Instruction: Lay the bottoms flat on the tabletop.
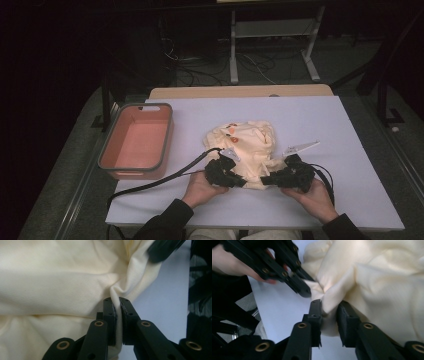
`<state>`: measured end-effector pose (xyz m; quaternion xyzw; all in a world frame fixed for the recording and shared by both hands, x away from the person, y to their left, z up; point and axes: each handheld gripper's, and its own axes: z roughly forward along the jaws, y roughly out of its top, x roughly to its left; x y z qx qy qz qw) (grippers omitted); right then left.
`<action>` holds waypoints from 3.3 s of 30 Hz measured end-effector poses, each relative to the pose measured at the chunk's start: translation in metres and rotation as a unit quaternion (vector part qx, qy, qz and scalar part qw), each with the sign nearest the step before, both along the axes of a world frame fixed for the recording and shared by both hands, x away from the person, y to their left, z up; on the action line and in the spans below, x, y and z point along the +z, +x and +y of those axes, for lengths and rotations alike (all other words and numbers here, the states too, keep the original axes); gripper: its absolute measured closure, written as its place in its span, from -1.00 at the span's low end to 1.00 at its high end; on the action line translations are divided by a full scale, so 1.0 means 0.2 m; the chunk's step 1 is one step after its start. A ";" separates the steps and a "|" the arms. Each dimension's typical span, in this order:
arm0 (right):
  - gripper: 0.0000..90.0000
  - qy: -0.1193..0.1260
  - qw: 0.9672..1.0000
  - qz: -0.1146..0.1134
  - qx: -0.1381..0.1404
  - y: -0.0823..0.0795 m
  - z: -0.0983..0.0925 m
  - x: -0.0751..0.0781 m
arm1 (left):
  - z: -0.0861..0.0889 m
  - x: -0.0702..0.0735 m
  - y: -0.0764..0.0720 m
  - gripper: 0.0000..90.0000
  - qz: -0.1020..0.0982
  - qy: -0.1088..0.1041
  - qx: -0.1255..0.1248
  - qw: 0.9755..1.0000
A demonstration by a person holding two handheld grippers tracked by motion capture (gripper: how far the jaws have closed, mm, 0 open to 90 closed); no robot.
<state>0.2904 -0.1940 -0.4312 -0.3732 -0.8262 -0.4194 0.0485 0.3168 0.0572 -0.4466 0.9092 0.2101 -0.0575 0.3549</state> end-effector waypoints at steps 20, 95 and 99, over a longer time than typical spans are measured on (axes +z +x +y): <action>0.18 0.035 0.997 -0.064 -0.017 0.18 -0.15 0.23 | 0.07 0.01 0.02 0.90 0.010 0.015 -0.014 1.000; 0.85 -0.064 0.980 0.006 -0.187 0.25 -0.36 0.02 | 0.20 0.03 0.16 0.90 -0.038 0.027 0.054 0.997; 0.85 -0.052 0.982 0.012 -0.181 0.19 -0.36 0.02 | 0.23 0.04 0.17 0.90 -0.038 0.023 0.061 0.997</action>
